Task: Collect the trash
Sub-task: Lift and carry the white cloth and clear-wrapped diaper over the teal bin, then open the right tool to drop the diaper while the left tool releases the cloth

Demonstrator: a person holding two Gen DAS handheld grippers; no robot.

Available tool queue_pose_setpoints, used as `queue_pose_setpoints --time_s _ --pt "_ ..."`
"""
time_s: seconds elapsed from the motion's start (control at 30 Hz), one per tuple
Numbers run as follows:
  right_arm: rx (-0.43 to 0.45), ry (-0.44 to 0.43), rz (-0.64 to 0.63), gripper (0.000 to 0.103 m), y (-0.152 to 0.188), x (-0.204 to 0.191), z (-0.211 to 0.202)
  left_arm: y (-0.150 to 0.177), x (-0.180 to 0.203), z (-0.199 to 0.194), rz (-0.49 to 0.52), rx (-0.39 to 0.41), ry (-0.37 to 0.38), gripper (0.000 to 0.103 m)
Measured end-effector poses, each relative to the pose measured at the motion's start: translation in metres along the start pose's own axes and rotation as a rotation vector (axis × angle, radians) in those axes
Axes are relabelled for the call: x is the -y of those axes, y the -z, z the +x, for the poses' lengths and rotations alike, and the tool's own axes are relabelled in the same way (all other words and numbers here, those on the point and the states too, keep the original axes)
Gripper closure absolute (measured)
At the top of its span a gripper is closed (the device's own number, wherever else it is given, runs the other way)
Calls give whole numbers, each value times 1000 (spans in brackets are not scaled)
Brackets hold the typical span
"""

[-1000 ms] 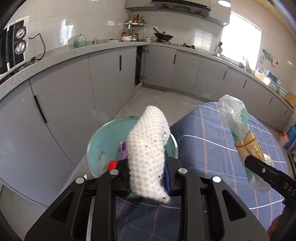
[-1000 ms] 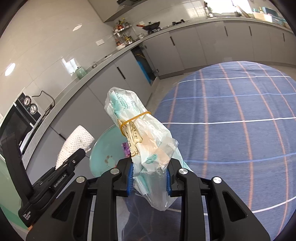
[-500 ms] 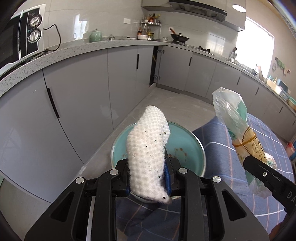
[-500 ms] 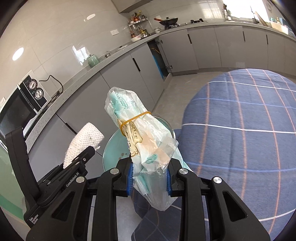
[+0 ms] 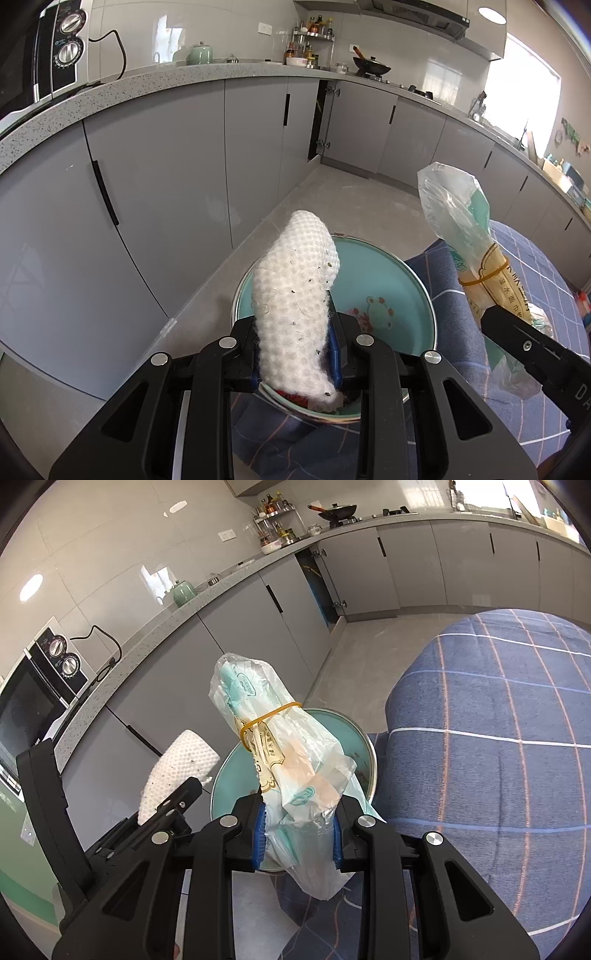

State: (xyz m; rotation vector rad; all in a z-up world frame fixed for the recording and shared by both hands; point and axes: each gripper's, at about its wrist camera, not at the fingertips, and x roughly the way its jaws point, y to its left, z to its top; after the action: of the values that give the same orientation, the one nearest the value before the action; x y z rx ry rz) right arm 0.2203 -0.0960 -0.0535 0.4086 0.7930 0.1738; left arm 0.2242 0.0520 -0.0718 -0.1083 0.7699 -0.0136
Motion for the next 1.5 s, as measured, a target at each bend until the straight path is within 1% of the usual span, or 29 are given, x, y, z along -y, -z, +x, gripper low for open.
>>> queue_pose_setpoints --time_s 0.13,0.3,0.7,0.9,1.17,1.27,1.5 --pt "-13 7 0 76 -1 1 8 -2 -1 9 -2 -13 8 76" --pt "-51 18 4 76 -1 3 24 -2 0 21 4 -35 16 76" --pt "-89 37 6 76 -4 3 45 -2 -1 45 1 -87 16 76" --pt "-120 63 0 75 -7 3 63 0 0 65 -1 -137 11 76" --pt "-154 109 -21 74 -8 4 88 2 2 88 6 -183 -2 76" --pt "-172 105 -16 73 -7 7 98 3 3 95 9 -194 -8 76" --pt "-179 73 -28 70 -9 7 107 3 -1 106 5 -208 -20 76"
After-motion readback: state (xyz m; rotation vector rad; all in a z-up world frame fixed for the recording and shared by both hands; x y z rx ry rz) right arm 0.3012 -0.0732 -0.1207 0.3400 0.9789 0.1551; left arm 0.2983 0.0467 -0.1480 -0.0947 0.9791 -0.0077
